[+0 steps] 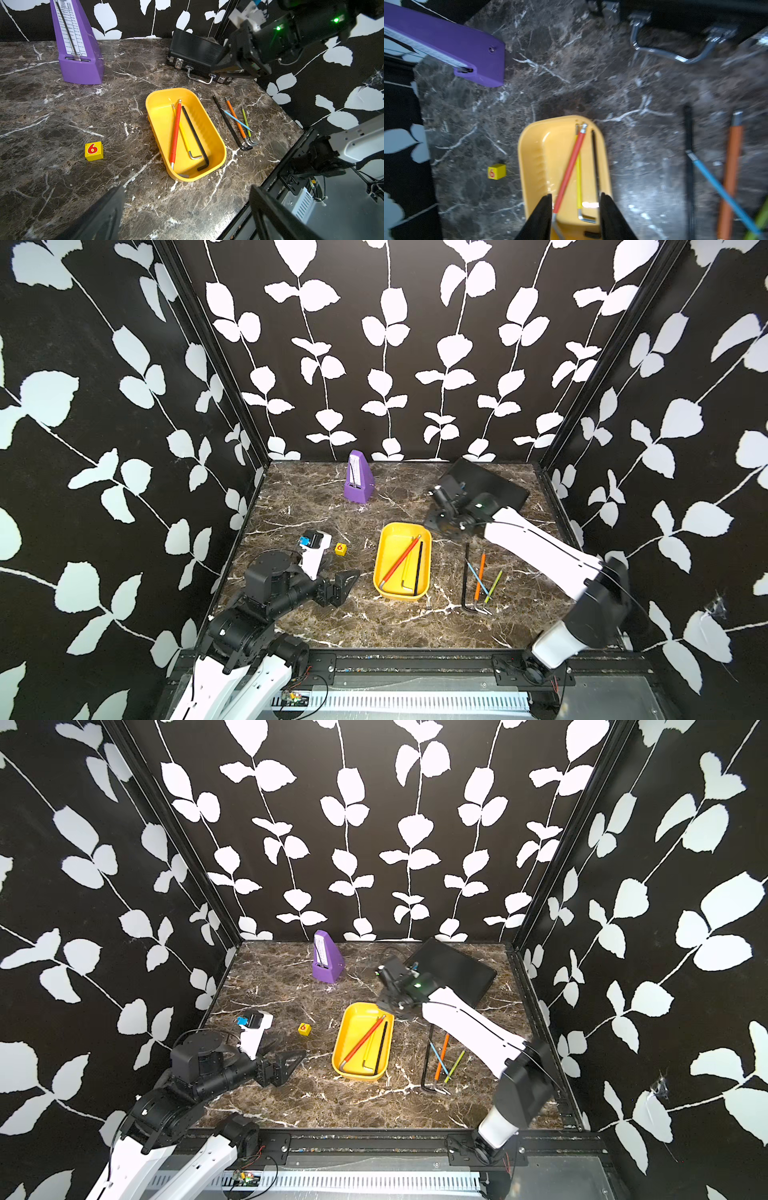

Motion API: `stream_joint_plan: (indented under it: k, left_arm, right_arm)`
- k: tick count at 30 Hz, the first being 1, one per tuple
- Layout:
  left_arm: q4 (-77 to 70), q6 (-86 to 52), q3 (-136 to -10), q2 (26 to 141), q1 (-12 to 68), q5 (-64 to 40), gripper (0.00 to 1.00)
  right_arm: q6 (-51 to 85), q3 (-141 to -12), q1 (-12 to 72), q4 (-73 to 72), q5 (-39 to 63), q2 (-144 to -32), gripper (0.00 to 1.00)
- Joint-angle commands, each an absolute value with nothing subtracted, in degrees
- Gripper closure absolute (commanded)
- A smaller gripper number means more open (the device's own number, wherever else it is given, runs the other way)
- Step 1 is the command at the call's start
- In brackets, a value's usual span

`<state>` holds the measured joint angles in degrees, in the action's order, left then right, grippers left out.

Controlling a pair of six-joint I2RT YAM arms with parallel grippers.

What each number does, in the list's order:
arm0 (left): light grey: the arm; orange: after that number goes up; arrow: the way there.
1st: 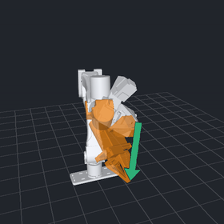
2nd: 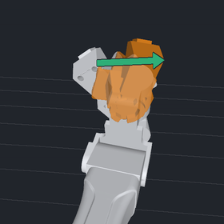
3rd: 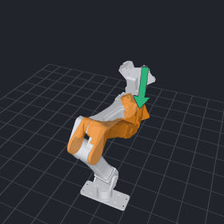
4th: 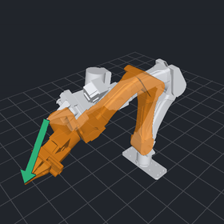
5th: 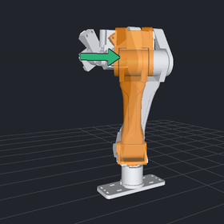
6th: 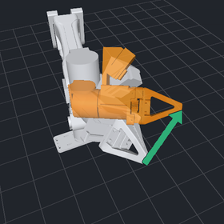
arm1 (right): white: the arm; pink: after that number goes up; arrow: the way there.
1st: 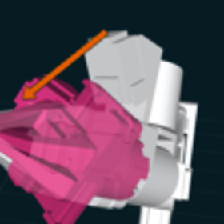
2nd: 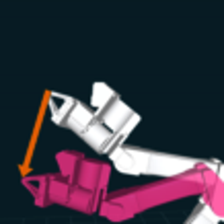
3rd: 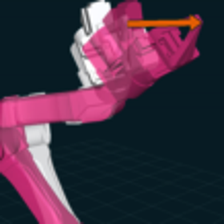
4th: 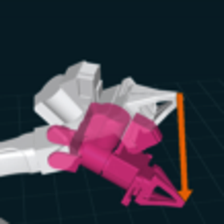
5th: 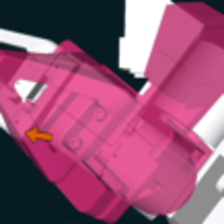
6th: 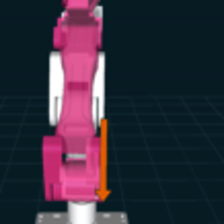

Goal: Put the hex key on the desktop into the storage box
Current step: Place the Allen key in the storage box, then pick up the Allen key from the center of the board.

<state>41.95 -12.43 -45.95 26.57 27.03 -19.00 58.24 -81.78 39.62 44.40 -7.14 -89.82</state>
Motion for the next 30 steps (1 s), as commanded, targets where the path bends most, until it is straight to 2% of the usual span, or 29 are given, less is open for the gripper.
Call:
stream_joint_plan:
  k: [1,4,8,11,17,30]
  left_arm:
    - [41.5,-12.5,-45.6,27.0,27.3,-18.7,0.06]
    - [41.3,-12.4,-45.4,26.9,27.3,-18.8,0.06]
    - [41.2,-12.5,-45.5,26.9,27.3,-19.0,0.06]
    - [41.2,-12.5,-45.4,26.7,27.3,-19.0,0.06]
    - [41.3,-12.5,-45.5,26.7,27.3,-19.1,0.06]
    - [41.1,-12.5,-45.4,26.8,27.3,-19.3,0.06]
  right_arm:
    - [40.0,-72.7,34.2,46.6,-6.1,-86.3,0.62]
    - [34.2,-68.8,31.9,50.8,-5.9,-83.9,0.63]
    - [35.1,-65.4,31.7,54.0,-4.8,-84.0,0.66]
    - [38.2,-62.3,31.7,52.6,-4.6,-85.1,0.66]
    - [43.7,-57.8,31.7,47.7,-0.5,-90.4,0.6]
    - [45.7,-54.3,31.7,41.8,1.1,-96.7,0.67]
